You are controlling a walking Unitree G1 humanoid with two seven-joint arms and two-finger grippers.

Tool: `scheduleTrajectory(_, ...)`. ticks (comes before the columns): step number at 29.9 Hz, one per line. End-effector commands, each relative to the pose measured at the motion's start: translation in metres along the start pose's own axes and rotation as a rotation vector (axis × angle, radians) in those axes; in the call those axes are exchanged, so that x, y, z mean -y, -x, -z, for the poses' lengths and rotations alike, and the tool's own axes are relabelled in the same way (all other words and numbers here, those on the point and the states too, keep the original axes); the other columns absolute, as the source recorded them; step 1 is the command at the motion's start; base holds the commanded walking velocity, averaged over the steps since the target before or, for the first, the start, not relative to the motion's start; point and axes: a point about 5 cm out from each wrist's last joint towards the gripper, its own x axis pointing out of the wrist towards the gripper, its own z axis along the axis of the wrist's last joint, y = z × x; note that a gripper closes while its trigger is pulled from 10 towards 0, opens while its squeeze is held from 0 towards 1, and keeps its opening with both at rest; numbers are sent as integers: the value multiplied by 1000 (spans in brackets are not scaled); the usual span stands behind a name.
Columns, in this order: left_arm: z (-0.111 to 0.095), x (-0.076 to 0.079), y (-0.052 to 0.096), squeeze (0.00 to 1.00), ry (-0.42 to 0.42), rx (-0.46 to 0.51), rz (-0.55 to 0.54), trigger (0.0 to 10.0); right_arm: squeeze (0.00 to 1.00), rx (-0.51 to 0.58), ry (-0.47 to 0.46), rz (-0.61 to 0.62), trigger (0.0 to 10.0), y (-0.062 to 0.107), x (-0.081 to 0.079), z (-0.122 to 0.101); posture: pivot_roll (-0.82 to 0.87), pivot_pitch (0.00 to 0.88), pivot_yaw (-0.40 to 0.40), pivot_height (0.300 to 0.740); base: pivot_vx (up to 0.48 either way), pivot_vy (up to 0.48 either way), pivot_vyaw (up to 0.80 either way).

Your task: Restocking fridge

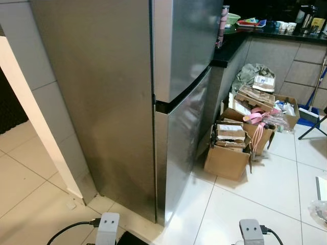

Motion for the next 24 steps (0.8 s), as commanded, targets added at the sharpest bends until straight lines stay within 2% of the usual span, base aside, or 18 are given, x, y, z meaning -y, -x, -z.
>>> scheduleTrajectory(1,4,3,1,0,12,-9,8,10000,0,9,1,5,10000,-1,1,-3,-20,70,-34,740,262,0,0)
scheduleTrajectory(5,3,2,1,0,10,-7,8,10000,0,9,1,6,10000,0,2,-2,-20,68,-32,740,243,0,0)
scheduleTrajectory(11,-3,2,0,0,3,29,13,10000,0,7,-4,12,10000,0,2,-1,-22,60,-24,740,0,0,0)
scheduleTrajectory(24,-5,0,0,0,-1,42,13,10000,0,6,-11,14,10000,1,1,1,-20,54,-17,740,0,0,0)
